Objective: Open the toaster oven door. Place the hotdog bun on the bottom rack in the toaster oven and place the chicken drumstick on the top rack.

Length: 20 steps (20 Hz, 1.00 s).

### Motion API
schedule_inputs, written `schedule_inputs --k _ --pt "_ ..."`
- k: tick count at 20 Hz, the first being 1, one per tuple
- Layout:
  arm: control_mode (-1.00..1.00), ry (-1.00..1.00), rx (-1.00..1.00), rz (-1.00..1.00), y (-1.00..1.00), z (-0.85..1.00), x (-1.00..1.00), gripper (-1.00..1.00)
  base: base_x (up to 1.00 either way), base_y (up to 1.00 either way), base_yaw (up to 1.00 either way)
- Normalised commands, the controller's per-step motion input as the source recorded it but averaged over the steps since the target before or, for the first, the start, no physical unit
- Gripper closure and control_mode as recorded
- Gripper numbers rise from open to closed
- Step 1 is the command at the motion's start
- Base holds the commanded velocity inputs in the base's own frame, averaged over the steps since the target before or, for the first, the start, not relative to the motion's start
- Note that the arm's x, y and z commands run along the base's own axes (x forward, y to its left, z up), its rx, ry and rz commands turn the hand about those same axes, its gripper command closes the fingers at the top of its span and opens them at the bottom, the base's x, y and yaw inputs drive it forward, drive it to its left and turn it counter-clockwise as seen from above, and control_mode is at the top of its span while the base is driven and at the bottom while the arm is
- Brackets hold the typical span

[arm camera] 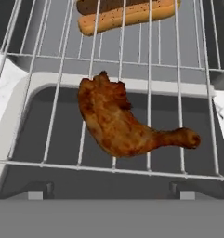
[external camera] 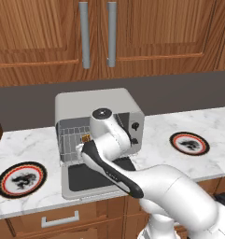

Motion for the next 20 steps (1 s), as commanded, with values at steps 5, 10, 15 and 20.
schedule_inputs --k 5,10,15,20 --pt "-1.0 0.0 0.06 -0.21 -0.2 -0.06 -0.35 -1.0 0.0 0.0 0.0" --pt "-1.0 0.01 0.07 -0.03 -0.18 -0.35 -0.13 -1.0 0.0 0.0 0.0" --pt "-1.0 -0.09 0.02 0.09 -0.04 -0.28 0.0 -1.0 0.0 0.0 0.0" --pt "-1.0 -0.06 0.0 0.04 0.0 -0.23 0.21 -1.0 0.0 0.0 0.0"
